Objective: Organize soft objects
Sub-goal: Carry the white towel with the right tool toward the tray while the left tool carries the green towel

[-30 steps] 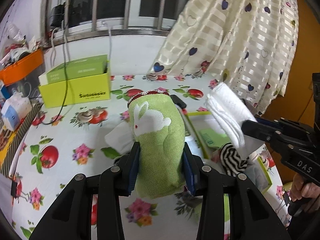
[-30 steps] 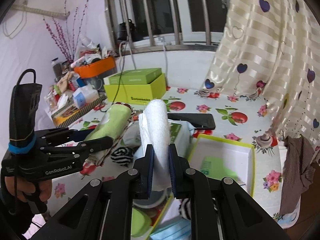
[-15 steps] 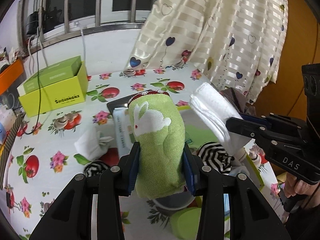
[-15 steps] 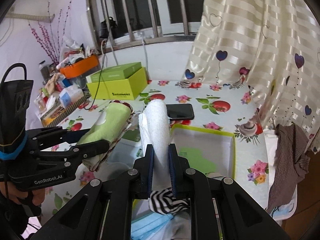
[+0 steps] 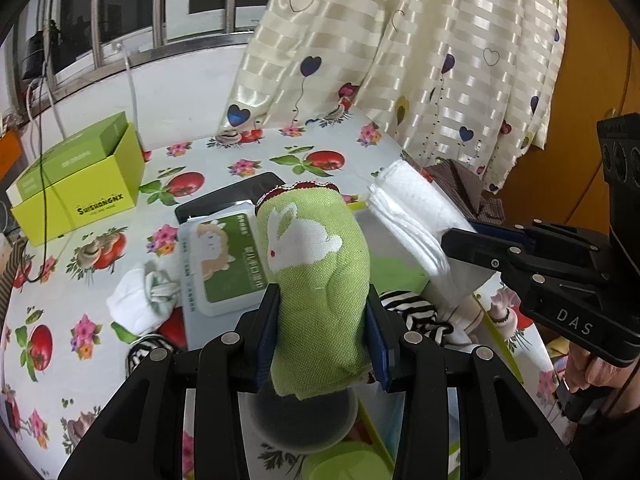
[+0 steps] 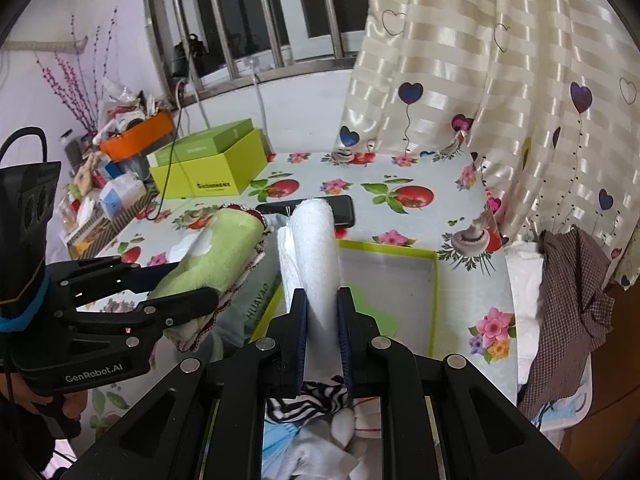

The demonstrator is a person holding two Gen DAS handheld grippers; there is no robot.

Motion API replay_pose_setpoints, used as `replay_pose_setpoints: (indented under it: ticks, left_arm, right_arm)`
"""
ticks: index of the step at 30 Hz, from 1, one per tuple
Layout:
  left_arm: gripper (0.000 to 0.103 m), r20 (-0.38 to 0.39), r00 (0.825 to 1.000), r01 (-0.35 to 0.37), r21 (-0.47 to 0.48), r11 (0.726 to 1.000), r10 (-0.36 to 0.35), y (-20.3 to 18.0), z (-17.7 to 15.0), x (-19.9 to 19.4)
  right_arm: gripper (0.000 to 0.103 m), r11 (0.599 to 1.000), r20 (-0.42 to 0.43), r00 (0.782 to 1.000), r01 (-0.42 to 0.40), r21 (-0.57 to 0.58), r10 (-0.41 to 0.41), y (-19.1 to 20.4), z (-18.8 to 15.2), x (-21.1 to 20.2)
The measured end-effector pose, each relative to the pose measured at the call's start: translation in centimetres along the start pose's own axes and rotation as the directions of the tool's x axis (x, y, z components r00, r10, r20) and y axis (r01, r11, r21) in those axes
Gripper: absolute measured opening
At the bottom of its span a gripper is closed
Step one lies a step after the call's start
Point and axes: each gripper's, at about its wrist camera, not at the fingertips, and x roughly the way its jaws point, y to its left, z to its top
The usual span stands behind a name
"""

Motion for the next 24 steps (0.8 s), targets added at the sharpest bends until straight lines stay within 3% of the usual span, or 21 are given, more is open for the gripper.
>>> replay_pose_setpoints:
  ticks: [24]
  left_arm:
    - [0.041,-0.108,0.993,0.042,0.006,0.999,-0.041,-1.7,3.2,6.6]
  right_arm:
    - [0.014,0.997,-0.08,0.997,0.019,0.073,-0.013,-5.6,0.7,5.1]
